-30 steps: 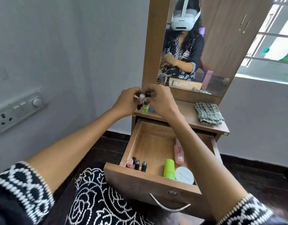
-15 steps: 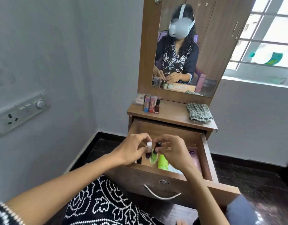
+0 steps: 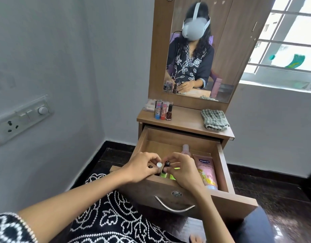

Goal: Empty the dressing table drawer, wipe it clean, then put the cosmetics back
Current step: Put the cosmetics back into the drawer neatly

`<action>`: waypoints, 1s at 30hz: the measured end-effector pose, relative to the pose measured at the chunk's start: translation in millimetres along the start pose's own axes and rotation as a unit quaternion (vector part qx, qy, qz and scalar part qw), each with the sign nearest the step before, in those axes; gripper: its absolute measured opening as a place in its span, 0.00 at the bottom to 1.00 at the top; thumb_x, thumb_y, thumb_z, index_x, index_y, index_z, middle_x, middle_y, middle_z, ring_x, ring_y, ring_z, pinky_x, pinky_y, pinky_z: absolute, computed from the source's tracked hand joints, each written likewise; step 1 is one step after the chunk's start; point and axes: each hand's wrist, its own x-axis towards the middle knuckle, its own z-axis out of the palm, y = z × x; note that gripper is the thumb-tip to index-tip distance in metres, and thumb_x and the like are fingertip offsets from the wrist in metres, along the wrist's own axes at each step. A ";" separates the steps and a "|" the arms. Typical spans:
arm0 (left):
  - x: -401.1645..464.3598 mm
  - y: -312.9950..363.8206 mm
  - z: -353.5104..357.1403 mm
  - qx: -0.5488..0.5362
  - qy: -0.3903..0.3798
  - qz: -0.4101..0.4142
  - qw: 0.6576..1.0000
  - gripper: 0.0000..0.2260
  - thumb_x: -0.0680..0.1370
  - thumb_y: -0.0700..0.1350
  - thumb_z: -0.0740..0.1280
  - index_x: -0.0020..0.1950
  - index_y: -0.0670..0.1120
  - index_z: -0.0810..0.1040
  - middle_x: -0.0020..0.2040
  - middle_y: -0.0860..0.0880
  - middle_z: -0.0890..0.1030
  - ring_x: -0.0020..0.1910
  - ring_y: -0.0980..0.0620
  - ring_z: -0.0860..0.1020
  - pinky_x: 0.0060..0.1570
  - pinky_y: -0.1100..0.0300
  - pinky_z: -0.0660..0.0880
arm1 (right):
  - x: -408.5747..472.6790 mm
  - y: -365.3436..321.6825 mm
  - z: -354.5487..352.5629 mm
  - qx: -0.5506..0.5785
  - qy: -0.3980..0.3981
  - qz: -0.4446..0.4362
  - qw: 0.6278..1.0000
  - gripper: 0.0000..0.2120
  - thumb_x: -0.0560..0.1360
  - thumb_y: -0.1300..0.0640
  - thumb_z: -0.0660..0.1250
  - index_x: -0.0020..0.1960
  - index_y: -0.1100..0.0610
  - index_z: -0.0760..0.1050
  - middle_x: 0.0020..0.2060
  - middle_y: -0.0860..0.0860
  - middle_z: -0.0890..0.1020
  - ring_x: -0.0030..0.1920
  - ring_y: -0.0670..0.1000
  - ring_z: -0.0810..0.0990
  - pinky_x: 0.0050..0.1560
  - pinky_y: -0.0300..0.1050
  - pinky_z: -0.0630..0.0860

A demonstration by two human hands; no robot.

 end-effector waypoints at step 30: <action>18.8 -2.4 3.3 0.022 -0.055 -0.091 0.994 0.05 0.69 0.44 0.76 0.43 0.48 0.84 0.47 0.50 0.83 0.51 0.53 0.79 0.54 0.56 0.76 | 15.4 8.1 7.5 -0.094 -0.086 0.029 0.991 0.10 0.66 0.60 0.76 0.40 0.47 0.79 0.38 0.43 0.81 0.46 0.45 0.81 0.49 0.38 0.76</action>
